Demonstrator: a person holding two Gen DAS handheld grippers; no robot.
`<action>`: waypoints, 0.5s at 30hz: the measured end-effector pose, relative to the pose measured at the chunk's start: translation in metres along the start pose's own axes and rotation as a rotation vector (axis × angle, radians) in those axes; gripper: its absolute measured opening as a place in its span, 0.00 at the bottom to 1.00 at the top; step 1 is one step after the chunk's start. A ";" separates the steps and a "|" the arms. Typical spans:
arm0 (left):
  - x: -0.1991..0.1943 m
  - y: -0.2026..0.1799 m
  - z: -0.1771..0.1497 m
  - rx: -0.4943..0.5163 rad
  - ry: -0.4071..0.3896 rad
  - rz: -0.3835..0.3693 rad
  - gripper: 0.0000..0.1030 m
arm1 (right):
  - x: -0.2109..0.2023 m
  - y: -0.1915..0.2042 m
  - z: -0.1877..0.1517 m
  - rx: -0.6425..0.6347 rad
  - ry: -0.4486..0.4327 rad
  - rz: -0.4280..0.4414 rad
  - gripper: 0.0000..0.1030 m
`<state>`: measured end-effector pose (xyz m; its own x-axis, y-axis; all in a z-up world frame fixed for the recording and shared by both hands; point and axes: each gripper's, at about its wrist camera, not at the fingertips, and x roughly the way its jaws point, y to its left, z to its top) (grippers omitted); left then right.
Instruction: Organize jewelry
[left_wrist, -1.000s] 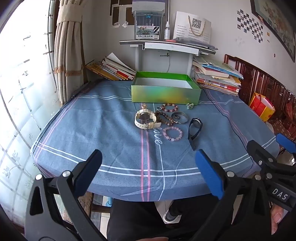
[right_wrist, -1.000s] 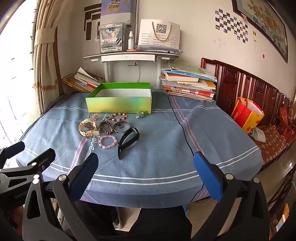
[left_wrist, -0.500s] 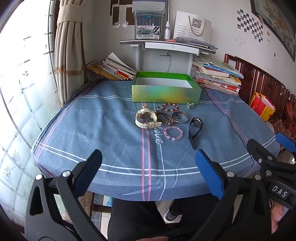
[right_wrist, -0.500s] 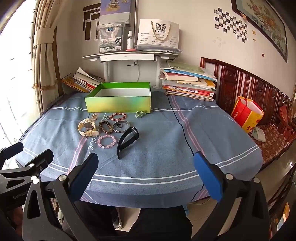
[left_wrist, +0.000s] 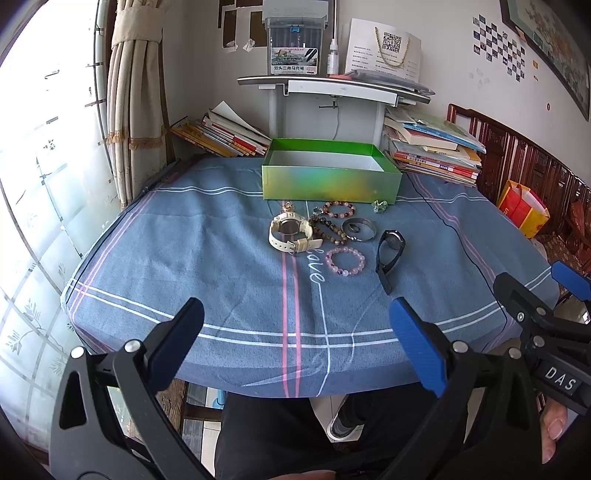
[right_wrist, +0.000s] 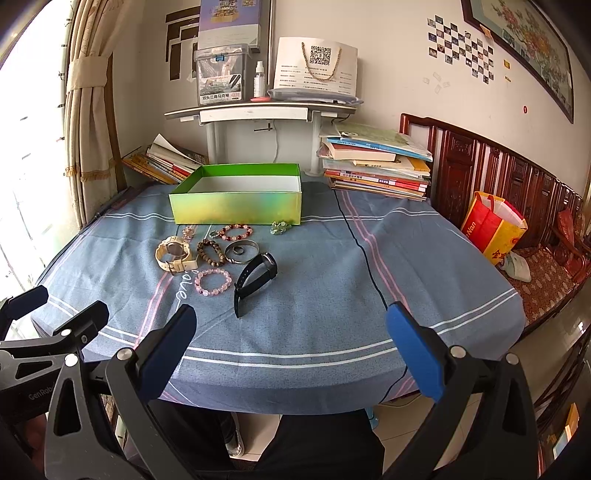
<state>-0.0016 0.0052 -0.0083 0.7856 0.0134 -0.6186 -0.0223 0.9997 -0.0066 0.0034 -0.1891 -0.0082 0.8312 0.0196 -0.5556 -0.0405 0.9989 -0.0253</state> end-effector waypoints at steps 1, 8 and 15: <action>0.000 0.000 0.001 0.000 0.001 0.000 0.96 | 0.000 0.000 0.000 -0.001 -0.001 0.000 0.98; 0.000 -0.001 0.001 -0.002 0.003 0.000 0.96 | 0.000 0.000 0.001 0.001 0.000 0.001 0.98; -0.003 -0.003 0.001 -0.006 0.002 -0.003 0.96 | 0.000 0.002 0.000 0.002 -0.001 0.001 0.98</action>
<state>-0.0031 0.0017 -0.0057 0.7843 0.0104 -0.6202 -0.0237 0.9996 -0.0133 0.0036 -0.1867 -0.0083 0.8315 0.0208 -0.5551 -0.0405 0.9989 -0.0232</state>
